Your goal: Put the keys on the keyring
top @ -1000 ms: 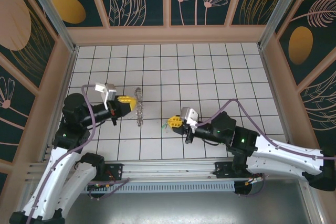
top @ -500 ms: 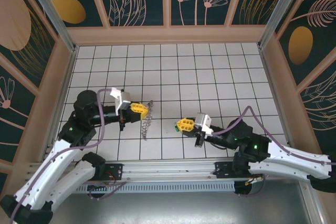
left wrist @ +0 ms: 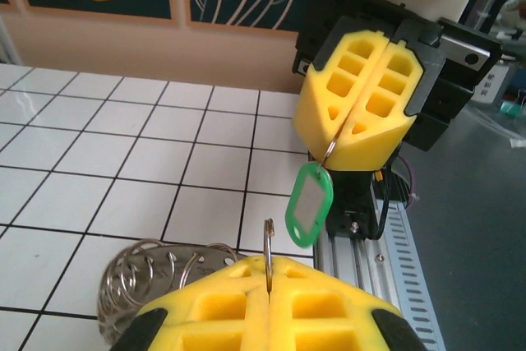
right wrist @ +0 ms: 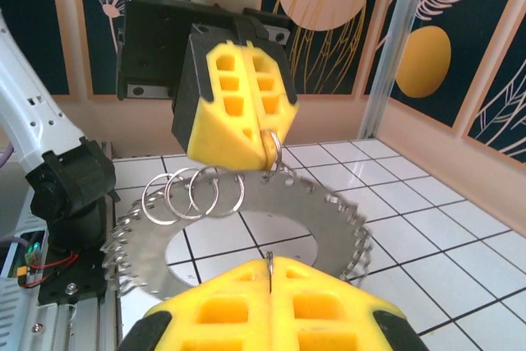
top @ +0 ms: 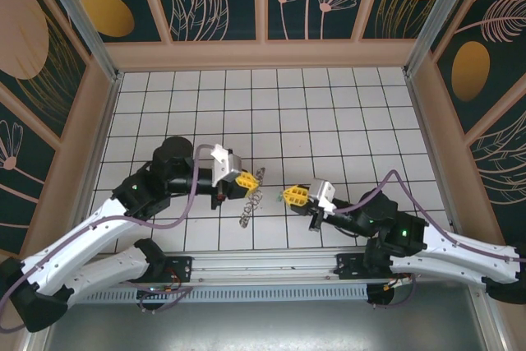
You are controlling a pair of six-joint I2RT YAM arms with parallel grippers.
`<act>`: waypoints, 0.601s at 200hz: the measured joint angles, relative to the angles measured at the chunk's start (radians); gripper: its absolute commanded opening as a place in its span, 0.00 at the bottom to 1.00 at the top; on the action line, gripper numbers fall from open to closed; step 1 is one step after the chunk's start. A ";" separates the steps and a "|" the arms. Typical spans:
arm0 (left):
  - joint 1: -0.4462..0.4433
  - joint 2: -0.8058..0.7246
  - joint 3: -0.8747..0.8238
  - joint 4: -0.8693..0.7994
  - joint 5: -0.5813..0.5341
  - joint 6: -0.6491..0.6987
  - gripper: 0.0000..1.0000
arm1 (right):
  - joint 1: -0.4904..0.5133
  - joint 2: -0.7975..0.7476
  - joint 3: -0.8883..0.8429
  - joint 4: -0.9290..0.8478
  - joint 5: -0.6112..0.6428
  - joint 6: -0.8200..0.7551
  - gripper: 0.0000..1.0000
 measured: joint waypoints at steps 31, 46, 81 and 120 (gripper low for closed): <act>-0.067 0.040 0.000 -0.018 -0.066 0.008 0.00 | 0.000 -0.016 -0.013 0.004 -0.021 -0.010 0.00; -0.080 0.045 0.000 -0.021 -0.082 0.010 0.00 | 0.000 -0.016 -0.013 0.006 -0.037 -0.009 0.00; -0.087 0.045 0.000 -0.020 -0.097 0.011 0.00 | 0.000 -0.013 -0.017 0.011 -0.064 -0.005 0.00; -0.093 0.045 0.000 -0.020 -0.099 0.011 0.00 | 0.000 0.017 -0.028 0.038 -0.079 -0.005 0.00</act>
